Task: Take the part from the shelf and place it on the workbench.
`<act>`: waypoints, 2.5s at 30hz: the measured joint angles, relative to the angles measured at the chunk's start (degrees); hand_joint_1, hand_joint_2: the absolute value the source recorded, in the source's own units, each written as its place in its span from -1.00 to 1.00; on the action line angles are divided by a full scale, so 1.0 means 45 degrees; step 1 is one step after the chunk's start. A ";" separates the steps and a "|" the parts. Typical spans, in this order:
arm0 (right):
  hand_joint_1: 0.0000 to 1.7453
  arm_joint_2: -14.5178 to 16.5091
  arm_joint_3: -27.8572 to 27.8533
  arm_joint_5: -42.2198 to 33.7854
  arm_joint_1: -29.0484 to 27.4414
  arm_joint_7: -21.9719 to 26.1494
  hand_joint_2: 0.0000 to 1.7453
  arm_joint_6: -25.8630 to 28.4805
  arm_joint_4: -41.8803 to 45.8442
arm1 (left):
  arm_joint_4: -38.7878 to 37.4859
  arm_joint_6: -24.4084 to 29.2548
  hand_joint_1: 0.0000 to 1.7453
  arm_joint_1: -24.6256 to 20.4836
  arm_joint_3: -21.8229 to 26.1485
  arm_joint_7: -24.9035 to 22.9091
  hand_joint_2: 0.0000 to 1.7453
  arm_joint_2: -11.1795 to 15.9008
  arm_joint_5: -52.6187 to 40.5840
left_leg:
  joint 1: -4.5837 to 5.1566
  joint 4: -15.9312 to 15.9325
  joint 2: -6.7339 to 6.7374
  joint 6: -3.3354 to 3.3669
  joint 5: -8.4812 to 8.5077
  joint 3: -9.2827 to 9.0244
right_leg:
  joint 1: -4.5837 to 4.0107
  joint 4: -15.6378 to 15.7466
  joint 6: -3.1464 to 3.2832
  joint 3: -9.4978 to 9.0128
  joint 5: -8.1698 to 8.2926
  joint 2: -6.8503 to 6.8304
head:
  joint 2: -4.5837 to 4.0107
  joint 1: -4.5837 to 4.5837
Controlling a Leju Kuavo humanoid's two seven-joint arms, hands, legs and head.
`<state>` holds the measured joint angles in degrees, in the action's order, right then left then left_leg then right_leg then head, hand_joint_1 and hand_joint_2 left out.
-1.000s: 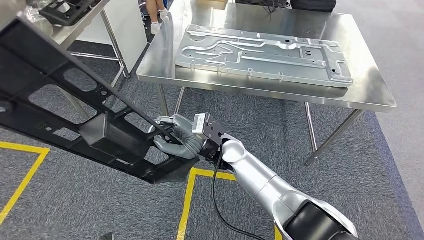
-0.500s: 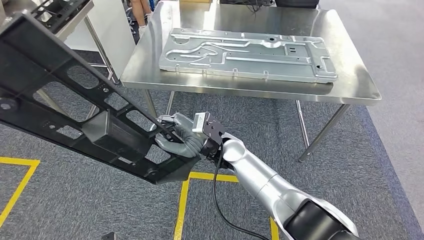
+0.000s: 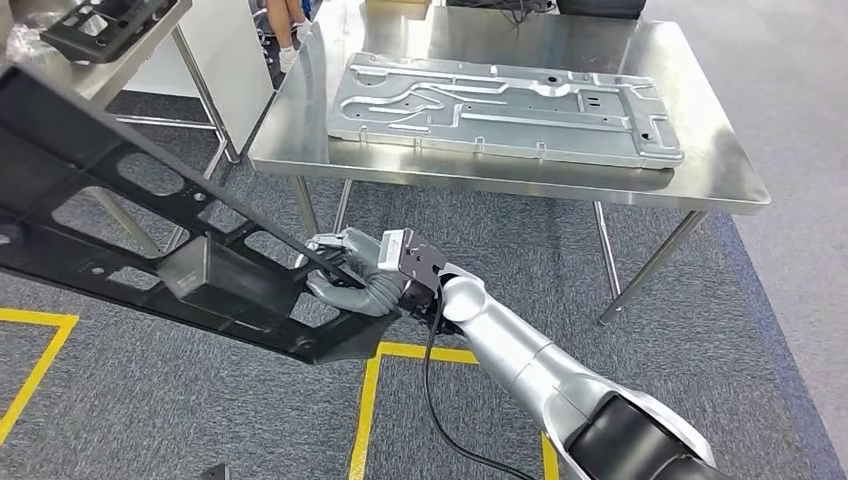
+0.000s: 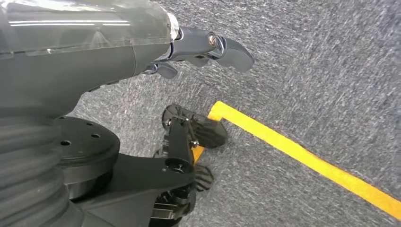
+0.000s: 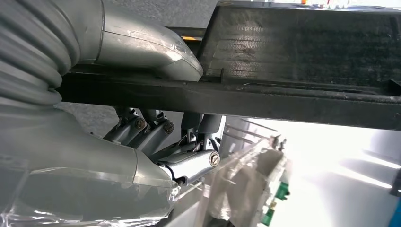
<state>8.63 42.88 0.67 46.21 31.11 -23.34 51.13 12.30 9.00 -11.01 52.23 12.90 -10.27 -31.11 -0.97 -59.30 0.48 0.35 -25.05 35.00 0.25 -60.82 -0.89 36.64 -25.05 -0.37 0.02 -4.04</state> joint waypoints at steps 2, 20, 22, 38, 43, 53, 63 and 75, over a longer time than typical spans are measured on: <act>1.00 0.0069 0.0023 0.0039 0.0098 0.0060 1.00 0.0084 -0.0106 | -0.0010 0.0001 -1.00 0.0026 0.0009 0.0028 1.00 0.0011 0.0046 | 0.0009 0.0037 0.0020 -0.0140 0.0008 0.0002 | -0.0096 0.0374 0.0098 -0.0153 0.0011 -0.0017 | 0.0000 0.0000; 1.00 0.0499 0.0492 0.1254 0.0181 -0.0100 1.00 0.1532 -0.0641 | -0.0030 0.0086 -1.00 0.0179 0.0029 0.0097 1.00 0.0050 0.0149 | 0.0025 0.0005 -0.0044 -0.0033 0.0072 0.0048 | -0.0121 0.0200 0.0131 -0.0214 -0.0211 0.0244 | 0.0000 -0.0004; 1.00 0.0501 0.0504 0.1450 0.0244 -0.0163 1.00 0.1709 -0.0665 | -0.0032 0.0085 -1.00 0.0158 0.0030 0.0102 1.00 0.0047 0.0156 | -0.0022 0.0074 -0.0028 0.0076 0.0117 0.0023 | -0.0072 -0.0744 -0.0016 0.0209 -0.0797 0.0215 | 0.0000 -0.0002; 1.00 0.0330 0.1274 1.2319 0.0254 -0.4898 1.00 1.0228 -0.0654 | -0.0028 -0.0024 -1.00 0.0014 -0.0146 0.0103 1.00 -0.0026 -0.0021 | -0.0026 -0.1566 -0.0004 -0.0464 -0.0905 0.0729 | 0.0029 0.0648 0.0479 -0.0365 0.0087 0.0147 | 0.0000 -0.0005; 1.00 0.0301 0.0942 1.1684 -0.0337 -0.4168 1.00 0.9490 0.0244 | -0.0028 -0.0036 -1.00 -0.0052 -0.0328 -0.0002 1.00 -0.0015 -0.0099 | -0.0029 -0.2690 -0.0015 -0.0485 -0.0849 0.1327 | -0.0051 0.0527 0.0531 -0.0385 -0.0018 0.0235 | 0.0000 -0.0005; 1.00 0.0228 -0.0913 0.5633 -0.0861 -0.0509 1.00 0.6820 0.2127 | -0.0028 0.0092 -1.00 -0.0249 -0.0433 -0.0006 1.00 -0.0051 0.0216 | -0.0061 0.0137 -0.0033 0.0046 0.0152 0.0005 | -0.0063 -0.1065 -0.0017 0.0287 -0.1046 0.0221 | 0.0000 0.0000; 1.00 0.0465 -0.1007 0.5048 -0.0440 -0.0802 1.00 0.6125 0.2458 | -0.0028 0.0095 -1.00 -0.0089 -0.0390 -0.0001 1.00 -0.0044 0.0408 | -0.0014 0.0129 -0.0042 -0.0260 0.0121 -0.0006 | 0.0058 0.0366 -0.0018 -0.0274 -0.0104 0.0119 | 0.0000 -0.0004; 1.00 0.0441 -0.0663 0.9790 0.0853 -0.3260 1.00 0.7964 0.3111 | -0.0028 -0.0291 -1.00 -0.0058 -0.0378 0.0489 1.00 0.0002 0.0273 | -0.0040 -0.1360 -0.0044 -0.0397 -0.0371 0.0553 | -0.0127 0.0432 0.0532 -0.0345 -0.0048 0.0181 | 0.0000 -0.0005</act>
<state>10.61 39.89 44.72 50.05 16.44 12.50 65.13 12.17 7.69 -11.27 50.53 15.10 -10.26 -29.88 -1.15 -65.42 0.28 -1.44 -26.72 37.49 -0.32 -58.88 1.51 35.09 -25.27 0.44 0.02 -4.06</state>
